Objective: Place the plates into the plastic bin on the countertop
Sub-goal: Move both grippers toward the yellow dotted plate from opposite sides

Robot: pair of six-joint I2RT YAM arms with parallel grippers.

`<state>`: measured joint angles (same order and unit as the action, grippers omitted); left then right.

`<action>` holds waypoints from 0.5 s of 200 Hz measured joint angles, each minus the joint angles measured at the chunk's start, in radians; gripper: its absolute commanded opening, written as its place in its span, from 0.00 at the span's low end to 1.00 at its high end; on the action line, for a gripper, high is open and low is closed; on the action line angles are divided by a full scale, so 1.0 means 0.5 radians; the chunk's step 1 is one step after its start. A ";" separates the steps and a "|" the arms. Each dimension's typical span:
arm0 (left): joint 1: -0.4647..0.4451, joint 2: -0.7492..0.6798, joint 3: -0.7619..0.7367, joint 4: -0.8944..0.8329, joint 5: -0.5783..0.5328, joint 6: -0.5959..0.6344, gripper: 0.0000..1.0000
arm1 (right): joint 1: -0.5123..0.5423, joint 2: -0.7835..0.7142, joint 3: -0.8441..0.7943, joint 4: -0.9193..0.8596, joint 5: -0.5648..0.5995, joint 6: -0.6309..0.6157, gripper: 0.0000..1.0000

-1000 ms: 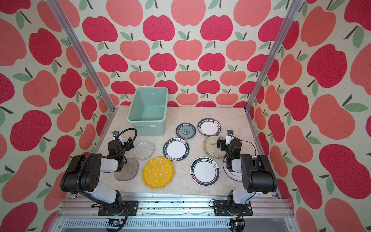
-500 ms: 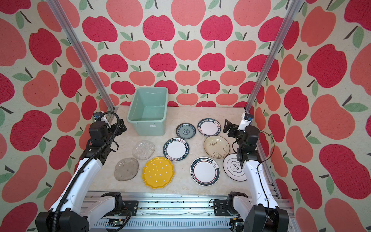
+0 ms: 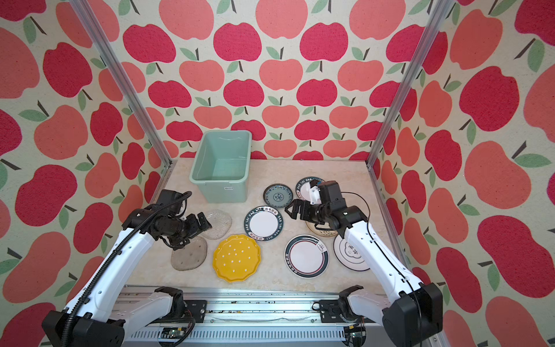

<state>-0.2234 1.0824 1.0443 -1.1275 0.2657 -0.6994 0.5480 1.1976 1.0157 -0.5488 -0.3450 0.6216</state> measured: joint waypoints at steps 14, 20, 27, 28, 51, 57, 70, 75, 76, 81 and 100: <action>-0.056 0.000 -0.098 -0.035 0.075 -0.031 0.99 | 0.241 0.083 -0.011 0.004 0.007 0.139 0.99; -0.079 0.001 -0.140 -0.043 0.096 -0.045 0.99 | 0.320 0.122 -0.019 0.011 0.011 0.195 0.99; -0.102 0.001 -0.179 -0.043 0.118 -0.063 0.99 | 0.410 0.170 -0.033 0.027 0.020 0.270 0.99; -0.108 0.001 -0.186 -0.042 0.123 -0.070 0.99 | 0.426 0.180 -0.037 0.032 0.021 0.286 0.99; -0.188 0.001 -0.300 -0.017 0.169 -0.134 1.00 | 0.603 0.343 -0.121 0.169 0.056 0.532 0.99; -0.202 0.008 -0.325 -0.005 0.179 -0.147 1.00 | 0.635 0.391 -0.146 0.217 0.066 0.600 0.99; -0.215 0.034 -0.381 0.037 0.189 -0.184 1.00 | 0.686 0.495 -0.182 0.304 0.076 0.732 0.99; -0.216 0.043 -0.403 0.053 0.189 -0.195 1.00 | 0.702 0.533 -0.189 0.333 0.080 0.775 0.99; -0.216 0.045 -0.406 0.054 0.190 -0.195 1.00 | 0.704 0.539 -0.189 0.337 0.080 0.780 0.99; -0.217 0.055 -0.426 0.068 0.190 -0.207 1.00 | 0.718 0.576 -0.192 0.365 0.083 0.819 0.99; -0.222 0.076 -0.501 0.143 0.188 -0.256 1.00 | 0.755 0.681 -0.192 0.462 0.097 0.935 0.99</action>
<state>-0.3344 1.1206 0.7937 -1.0561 0.3599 -0.8272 0.9253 1.5383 0.9195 -0.3176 -0.2966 1.0893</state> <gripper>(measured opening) 0.998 0.989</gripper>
